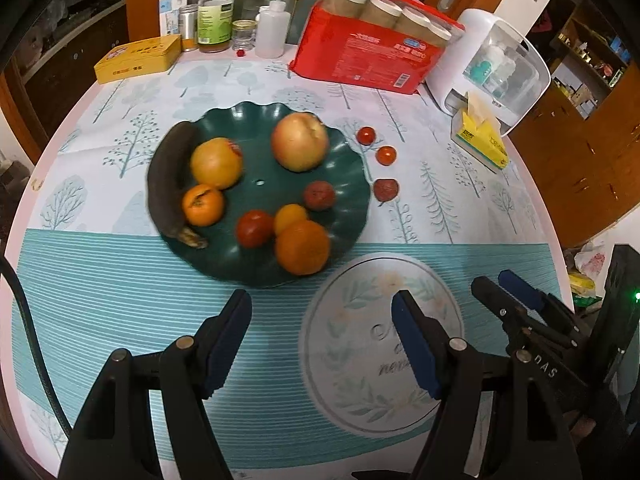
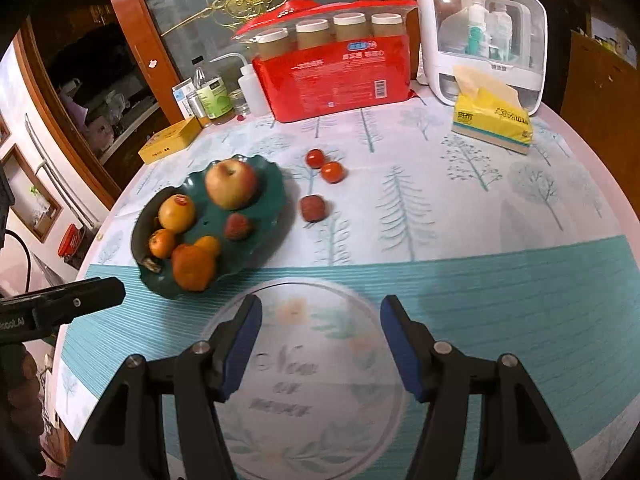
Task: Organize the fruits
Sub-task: 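Move both tools toward the brown lychee and red tomato on the cloth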
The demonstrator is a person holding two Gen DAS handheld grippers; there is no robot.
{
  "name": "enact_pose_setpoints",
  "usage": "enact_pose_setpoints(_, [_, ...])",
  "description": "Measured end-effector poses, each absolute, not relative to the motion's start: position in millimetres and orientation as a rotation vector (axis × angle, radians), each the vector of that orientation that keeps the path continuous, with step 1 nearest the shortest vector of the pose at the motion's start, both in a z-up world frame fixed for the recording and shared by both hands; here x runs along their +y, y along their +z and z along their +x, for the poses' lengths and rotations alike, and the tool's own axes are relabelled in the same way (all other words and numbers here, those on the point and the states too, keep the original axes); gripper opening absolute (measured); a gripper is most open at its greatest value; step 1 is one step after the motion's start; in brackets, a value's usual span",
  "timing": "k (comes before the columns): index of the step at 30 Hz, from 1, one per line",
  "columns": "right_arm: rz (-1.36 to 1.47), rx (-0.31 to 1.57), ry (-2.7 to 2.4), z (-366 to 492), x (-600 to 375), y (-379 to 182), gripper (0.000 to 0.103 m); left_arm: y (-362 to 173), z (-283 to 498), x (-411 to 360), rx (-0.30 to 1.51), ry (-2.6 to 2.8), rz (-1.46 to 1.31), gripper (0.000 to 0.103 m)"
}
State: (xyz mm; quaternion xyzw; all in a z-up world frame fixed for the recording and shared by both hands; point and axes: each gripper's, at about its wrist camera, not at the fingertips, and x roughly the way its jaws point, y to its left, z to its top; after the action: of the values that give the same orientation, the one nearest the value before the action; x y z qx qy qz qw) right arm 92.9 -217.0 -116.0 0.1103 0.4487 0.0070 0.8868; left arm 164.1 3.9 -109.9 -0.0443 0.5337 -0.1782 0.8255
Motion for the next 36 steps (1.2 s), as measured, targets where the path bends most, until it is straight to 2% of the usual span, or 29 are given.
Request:
enact_pose_setpoints(18, [0.033,0.951,0.123,170,-305,-113,0.063,-142,226,-116,1.251,-0.328,-0.123,0.071])
enact_pose_setpoints(31, [-0.091,0.835,0.283,261,-307,-95,0.063,-156,263,-141,1.205,-0.304,-0.182,0.071])
enact_pose_setpoints(36, [-0.124,0.822,0.403,280,-289,-108,0.063,-166,268,-143,1.182,-0.285,-0.228,0.065])
